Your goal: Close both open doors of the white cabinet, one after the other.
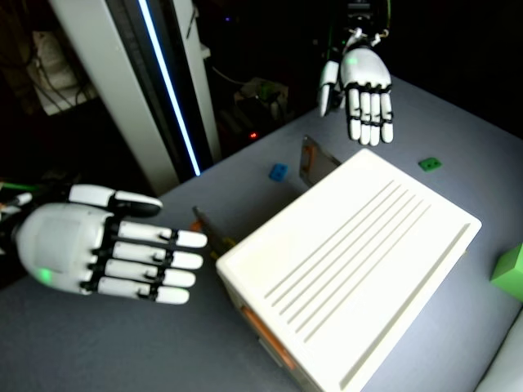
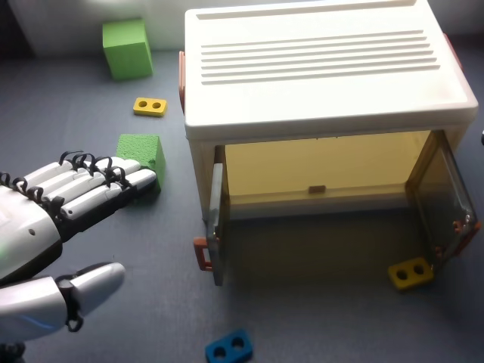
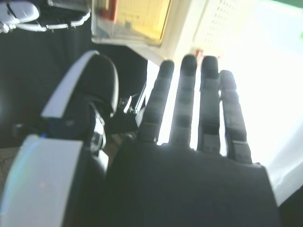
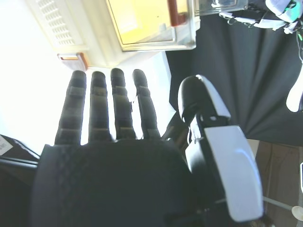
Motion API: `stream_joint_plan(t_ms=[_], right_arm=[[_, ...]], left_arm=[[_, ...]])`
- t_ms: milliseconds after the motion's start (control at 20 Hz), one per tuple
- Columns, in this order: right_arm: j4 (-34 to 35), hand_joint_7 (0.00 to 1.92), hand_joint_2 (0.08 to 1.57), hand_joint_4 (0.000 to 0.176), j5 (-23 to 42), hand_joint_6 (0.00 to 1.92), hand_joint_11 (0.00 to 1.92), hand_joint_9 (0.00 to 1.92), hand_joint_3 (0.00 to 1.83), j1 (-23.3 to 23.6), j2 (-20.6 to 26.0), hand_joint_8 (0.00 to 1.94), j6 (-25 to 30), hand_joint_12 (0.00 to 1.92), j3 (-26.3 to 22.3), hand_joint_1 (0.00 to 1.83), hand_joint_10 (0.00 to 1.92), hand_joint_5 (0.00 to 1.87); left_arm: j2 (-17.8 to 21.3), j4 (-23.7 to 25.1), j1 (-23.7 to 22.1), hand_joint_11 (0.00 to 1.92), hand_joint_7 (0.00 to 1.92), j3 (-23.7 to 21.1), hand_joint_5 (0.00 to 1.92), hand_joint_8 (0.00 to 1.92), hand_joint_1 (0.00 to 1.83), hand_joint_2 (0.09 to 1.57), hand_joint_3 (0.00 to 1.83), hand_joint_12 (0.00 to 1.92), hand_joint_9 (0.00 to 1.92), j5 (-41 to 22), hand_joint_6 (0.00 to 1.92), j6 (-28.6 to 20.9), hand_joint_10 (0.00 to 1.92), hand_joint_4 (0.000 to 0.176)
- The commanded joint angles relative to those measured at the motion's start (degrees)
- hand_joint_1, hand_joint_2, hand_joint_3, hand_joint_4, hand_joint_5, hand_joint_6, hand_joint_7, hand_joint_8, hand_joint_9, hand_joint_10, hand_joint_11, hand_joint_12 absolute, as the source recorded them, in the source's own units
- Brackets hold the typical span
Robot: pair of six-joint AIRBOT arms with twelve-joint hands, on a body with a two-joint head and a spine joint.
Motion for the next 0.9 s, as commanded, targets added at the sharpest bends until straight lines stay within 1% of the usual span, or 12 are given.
stream_joint_plan(t_ms=[0, 150, 200, 300, 550, 600, 700, 800, 850], right_arm=[[1.31, 0.1, 1.52, 0.0, 6.62, 0.0, 0.08, 0.06, 0.01, 0.09, -0.09, 0.0, 0.43, 0.08, 0.06, 0.03, 0.0, 0.11], [1.3, 0.09, 1.52, 0.0, 6.57, 0.0, 0.11, 0.06, 0.0, 0.09, -0.12, 0.0, 0.43, 0.06, 0.06, 0.06, 0.0, 0.11], [1.3, 0.1, 1.51, 0.0, 6.5, 0.0, 0.12, 0.06, 0.0, 0.09, -0.13, 0.0, 0.43, 0.06, 0.05, 0.1, 0.0, 0.11], [1.31, 0.1, 1.51, 0.0, 6.32, 0.0, 0.13, 0.06, 0.0, 0.09, -0.15, 0.0, 0.43, 0.06, 0.04, 0.12, 0.0, 0.12], [1.47, 0.09, 1.51, 0.0, 6.24, 0.0, 0.11, 0.06, 0.0, 0.09, -0.18, 0.0, 0.43, 0.04, 0.02, 0.15, 0.0, 0.12], [1.52, 0.08, 1.51, 0.0, 6.24, 0.0, 0.1, 0.05, 0.0, 0.09, -0.18, 0.0, 0.43, 0.04, 0.02, 0.15, 0.0, 0.12], [1.69, 0.08, 1.51, 0.0, 6.24, 0.0, 0.09, 0.06, 0.0, 0.09, -0.18, 0.0, 0.43, 0.03, 0.01, 0.13, 0.0, 0.11], [1.78, 0.09, 1.51, 0.0, 6.25, 0.0, 0.1, 0.07, 0.0, 0.09, -0.18, 0.0, 0.44, 0.03, -0.01, 0.12, 0.0, 0.11], [1.81, 0.11, 1.52, 0.0, 6.25, 0.0, 0.11, 0.08, 0.0, 0.09, -0.18, 0.01, 0.45, 0.03, -0.01, 0.13, 0.01, 0.12]], left_arm=[[-0.04, -0.04, -0.44, 0.0, 0.02, 0.16, 0.03, 0.0, 0.0, 1.45, 0.05, 0.36, 0.05, -6.57, 0.0, -0.38, 0.0, 0.0], [-0.18, 1.04, -0.81, 0.0, 0.01, 0.27, 0.03, 0.0, 0.0, 1.45, 0.03, 0.32, 0.03, -6.14, 0.0, -0.91, 0.0, 0.0], [-0.38, 1.71, -1.08, 0.0, 0.01, 0.39, 0.04, 0.0, 0.0, 1.46, 0.03, 0.32, 0.03, -5.83, 0.0, -1.31, 0.0, 0.0], [-0.77, 2.82, -1.68, 0.0, 0.04, 0.62, 0.06, 0.0, 0.0, 1.47, 0.01, 0.43, 0.06, -5.19, 0.0, -1.88, 0.0, 0.0], [-1.48, 6.0, -3.98, 0.0, 0.0, 1.13, 0.03, 0.0, 0.0, 1.44, 0.0, 0.34, 0.02, -3.05, 0.0, -3.32, 0.0, 0.0], [-1.6, 6.53, -4.33, 0.0, 0.01, 1.17, 0.04, 0.0, 0.0, 1.45, 0.0, 0.37, 0.03, -2.84, 0.0, -3.56, 0.0, 0.0], [-2.03, 7.99, -5.4, 0.0, 0.03, 1.52, 0.06, 0.0, 0.0, 1.44, 0.0, 0.55, 0.07, -1.96, 0.0, -4.29, 0.01, 0.0], [-2.49, 9.68, -6.94, 0.0, 0.06, 2.07, 0.07, 0.01, 0.0, 1.44, 0.0, 0.58, 0.09, -0.27, 0.0, -5.17, 0.01, 0.0], [-2.78, 10.54, -7.69, 0.0, 0.06, 2.32, 0.07, 0.0, 0.0, 1.44, 0.0, 0.54, 0.09, 0.44, 0.0, -5.64, 0.0, 0.0]])
